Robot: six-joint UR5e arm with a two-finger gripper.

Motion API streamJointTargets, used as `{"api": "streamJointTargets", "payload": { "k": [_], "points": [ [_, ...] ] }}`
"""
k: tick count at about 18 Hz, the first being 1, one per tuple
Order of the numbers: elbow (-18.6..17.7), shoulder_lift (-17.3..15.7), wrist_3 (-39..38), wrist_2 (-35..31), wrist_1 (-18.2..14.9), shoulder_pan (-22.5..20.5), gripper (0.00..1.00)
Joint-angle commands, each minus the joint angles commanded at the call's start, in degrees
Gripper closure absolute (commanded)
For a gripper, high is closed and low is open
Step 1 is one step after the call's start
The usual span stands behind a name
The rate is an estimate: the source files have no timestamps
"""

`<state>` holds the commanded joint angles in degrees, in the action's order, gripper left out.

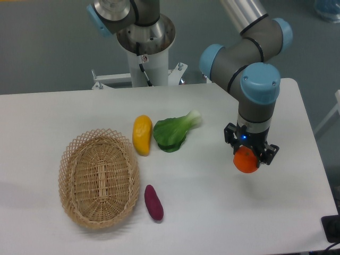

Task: Place the orange on the table
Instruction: 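Hold the orange in the gripper above the table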

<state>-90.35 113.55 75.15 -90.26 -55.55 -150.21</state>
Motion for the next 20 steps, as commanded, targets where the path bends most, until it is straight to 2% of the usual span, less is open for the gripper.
{"api": "streamJointTargets", "payload": {
  "k": [9, 16, 18, 20],
  "points": [
    [0.00, 0.35, -0.26, -1.05, -0.09, 0.26, 0.50],
    [-1.58, 0.53, -1.49, -0.88, 0.44, 0.26, 0.50],
    [-2.63, 0.53, -1.49, -0.97, 1.40, 0.35, 0.50],
    [-4.03, 0.97, -3.59, -1.05, 4.64, 1.23, 0.51]
  ]
}}
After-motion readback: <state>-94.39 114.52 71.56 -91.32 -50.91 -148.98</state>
